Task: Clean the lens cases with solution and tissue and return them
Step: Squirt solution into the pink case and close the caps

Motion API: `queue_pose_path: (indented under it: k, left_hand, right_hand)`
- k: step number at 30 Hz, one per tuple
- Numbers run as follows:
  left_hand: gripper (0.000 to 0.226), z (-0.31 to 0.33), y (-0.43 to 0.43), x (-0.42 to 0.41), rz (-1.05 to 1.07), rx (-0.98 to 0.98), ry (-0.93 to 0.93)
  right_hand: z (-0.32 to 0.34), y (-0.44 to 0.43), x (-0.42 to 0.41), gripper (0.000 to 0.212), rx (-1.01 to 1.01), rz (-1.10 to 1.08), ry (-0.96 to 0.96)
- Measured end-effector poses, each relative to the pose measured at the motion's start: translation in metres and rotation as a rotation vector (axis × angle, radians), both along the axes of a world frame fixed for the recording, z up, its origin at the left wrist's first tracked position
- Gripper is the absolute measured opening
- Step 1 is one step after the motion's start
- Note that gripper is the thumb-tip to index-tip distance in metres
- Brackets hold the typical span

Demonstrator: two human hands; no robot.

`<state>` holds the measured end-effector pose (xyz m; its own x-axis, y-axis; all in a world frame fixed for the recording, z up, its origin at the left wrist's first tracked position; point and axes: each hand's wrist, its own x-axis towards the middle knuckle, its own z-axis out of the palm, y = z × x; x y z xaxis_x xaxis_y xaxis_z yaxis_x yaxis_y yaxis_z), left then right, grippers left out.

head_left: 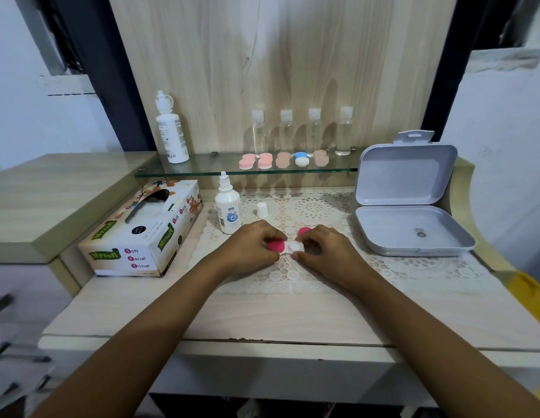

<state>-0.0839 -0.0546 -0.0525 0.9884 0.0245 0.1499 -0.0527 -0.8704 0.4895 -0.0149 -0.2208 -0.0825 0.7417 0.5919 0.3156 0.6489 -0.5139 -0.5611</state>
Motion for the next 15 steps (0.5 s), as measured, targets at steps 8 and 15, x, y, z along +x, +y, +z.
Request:
queue_pose_path:
  k: [8, 15]
  left_hand:
    - [0.038, -0.014, -0.002, -0.002, 0.066, -0.158, -0.094]
    - [0.031, -0.017, 0.000, -0.002, 0.031, -0.145, -0.128]
  right_hand:
    - [-0.002, 0.000, 0.002, 0.025, 0.008, 0.011, -0.006]
    - [-0.002, 0.000, 0.002, 0.025, -0.006, 0.009, -0.018]
